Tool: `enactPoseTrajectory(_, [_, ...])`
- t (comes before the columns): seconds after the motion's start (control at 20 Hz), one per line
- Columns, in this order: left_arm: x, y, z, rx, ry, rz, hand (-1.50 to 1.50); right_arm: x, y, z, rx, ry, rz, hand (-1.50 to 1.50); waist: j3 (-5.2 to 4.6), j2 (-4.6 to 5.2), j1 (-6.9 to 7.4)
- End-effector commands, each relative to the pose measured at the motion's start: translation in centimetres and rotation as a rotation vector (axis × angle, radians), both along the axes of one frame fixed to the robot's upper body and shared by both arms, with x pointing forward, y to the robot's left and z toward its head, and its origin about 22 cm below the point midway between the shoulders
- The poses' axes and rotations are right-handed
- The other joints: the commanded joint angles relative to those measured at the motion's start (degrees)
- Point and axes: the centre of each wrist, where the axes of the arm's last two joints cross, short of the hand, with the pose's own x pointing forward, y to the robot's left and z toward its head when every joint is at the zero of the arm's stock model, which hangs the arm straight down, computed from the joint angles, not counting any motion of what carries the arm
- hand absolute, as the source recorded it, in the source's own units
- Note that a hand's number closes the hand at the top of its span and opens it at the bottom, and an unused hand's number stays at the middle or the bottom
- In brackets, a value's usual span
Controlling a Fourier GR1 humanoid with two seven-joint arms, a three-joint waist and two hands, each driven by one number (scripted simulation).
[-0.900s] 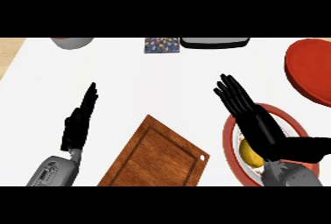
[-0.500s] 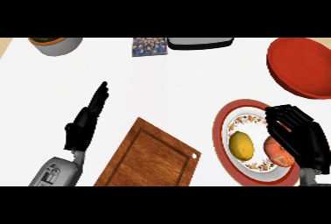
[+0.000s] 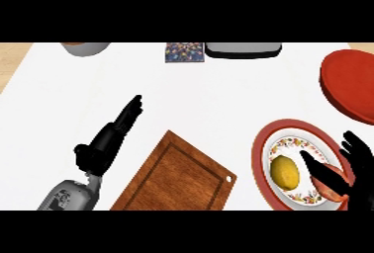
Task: Pick the lemon from the plate and place it in the bowl
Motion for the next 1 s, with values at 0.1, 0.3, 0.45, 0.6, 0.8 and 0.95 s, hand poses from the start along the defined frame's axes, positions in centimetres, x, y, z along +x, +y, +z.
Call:
enactPoseTrajectory(0.1, [0.4, -0.8, 1.0, -0.004, 0.003, -0.030, 0.00, -0.1, -2.6, 3.7, -0.156, 0.339, 0.096, -1.50, -0.08, 0.07, 0.65])
enactPoseTrajectory(0.3, [0.1, -0.5, 0.8, -0.013, 0.000, -0.038, 0.00, -0.1, -2.5, 4.6, -0.157, 0.676, 0.258, -1.50, -0.15, 0.26, 1.70])
enactPoseTrajectory(0.45, [0.0, 0.5, 1.0, -0.001, -0.008, -0.041, 0.00, 1.6, -1.3, 8.1, -0.042, 0.785, 0.394, -1.50, -0.07, 0.17, 2.50])
enactPoseTrajectory(0.6, [-0.4, -0.8, 0.8, -0.018, -0.004, -0.046, 0.00, 3.0, -1.2, 11.3, 0.042, 0.876, 0.460, -1.50, 0.03, 0.16, 2.12])
enactPoseTrajectory(0.8, [-0.3, -0.4, 0.7, -0.006, -0.004, -0.071, 0.00, 5.2, -0.6, 14.0, 0.104, 0.956, 0.499, -1.50, 0.05, 0.35, 2.27])
enactPoseTrajectory(0.95, [-0.3, -1.3, 2.3, -0.025, -0.003, -0.050, 0.00, 6.2, -1.0, 14.0, 0.151, 0.989, 0.501, -1.50, 0.15, 0.21, 2.03])
